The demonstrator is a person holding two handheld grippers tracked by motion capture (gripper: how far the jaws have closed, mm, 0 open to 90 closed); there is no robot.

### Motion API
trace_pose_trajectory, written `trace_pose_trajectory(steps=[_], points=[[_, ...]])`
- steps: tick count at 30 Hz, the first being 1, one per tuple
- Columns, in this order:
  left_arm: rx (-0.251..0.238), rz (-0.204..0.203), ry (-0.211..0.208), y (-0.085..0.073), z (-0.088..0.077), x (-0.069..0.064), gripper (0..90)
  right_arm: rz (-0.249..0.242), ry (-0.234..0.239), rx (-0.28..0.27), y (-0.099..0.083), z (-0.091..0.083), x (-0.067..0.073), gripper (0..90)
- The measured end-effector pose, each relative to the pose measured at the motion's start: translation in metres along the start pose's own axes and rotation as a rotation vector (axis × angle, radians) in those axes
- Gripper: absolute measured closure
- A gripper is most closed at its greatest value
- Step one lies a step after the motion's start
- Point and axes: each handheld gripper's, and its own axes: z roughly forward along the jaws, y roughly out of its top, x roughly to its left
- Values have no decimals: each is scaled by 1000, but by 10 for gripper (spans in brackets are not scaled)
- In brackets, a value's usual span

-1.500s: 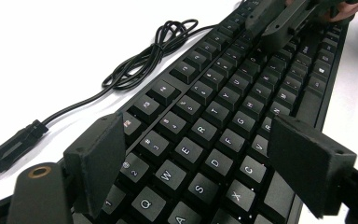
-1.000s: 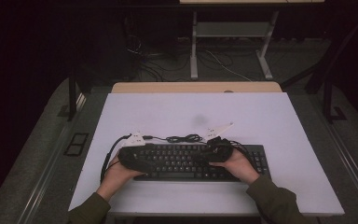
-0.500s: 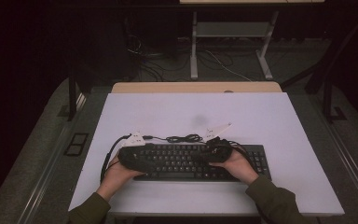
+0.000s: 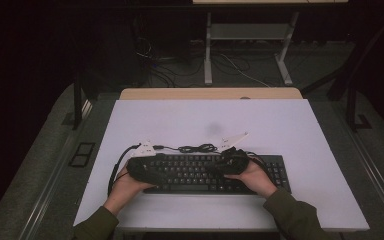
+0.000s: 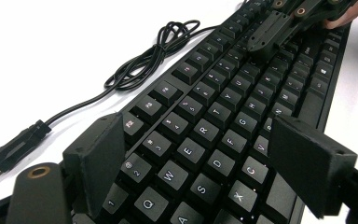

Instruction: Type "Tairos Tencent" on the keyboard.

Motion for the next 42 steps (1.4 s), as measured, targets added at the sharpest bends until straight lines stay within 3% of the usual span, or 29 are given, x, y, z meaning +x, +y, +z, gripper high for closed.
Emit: trace_pose_trajectory(steps=[11, 14, 23, 31, 35, 42], points=[[-5, 0, 3, 0, -1, 0, 187, 6, 2, -14, 2, -3, 1, 889], [-6, 0, 3, 0, -1, 1, 187, 10, 5, -27, 2, -5, 0, 847], [-6, 1, 4, 0, -2, 2, 190, 46, 8, -85, 3, -13, -3, 538], [-5, -1, 5, 0, -3, 2, 204, 44, -16, -125, 2, -15, -5, 283], [-6, -1, 5, -1, -4, 2, 217, 40, -28, -148, 0, -15, -6, 189], [-4, 4, -2, -1, -6, 3, 282, 50, -33, -165, -2, -16, -9, 175]])
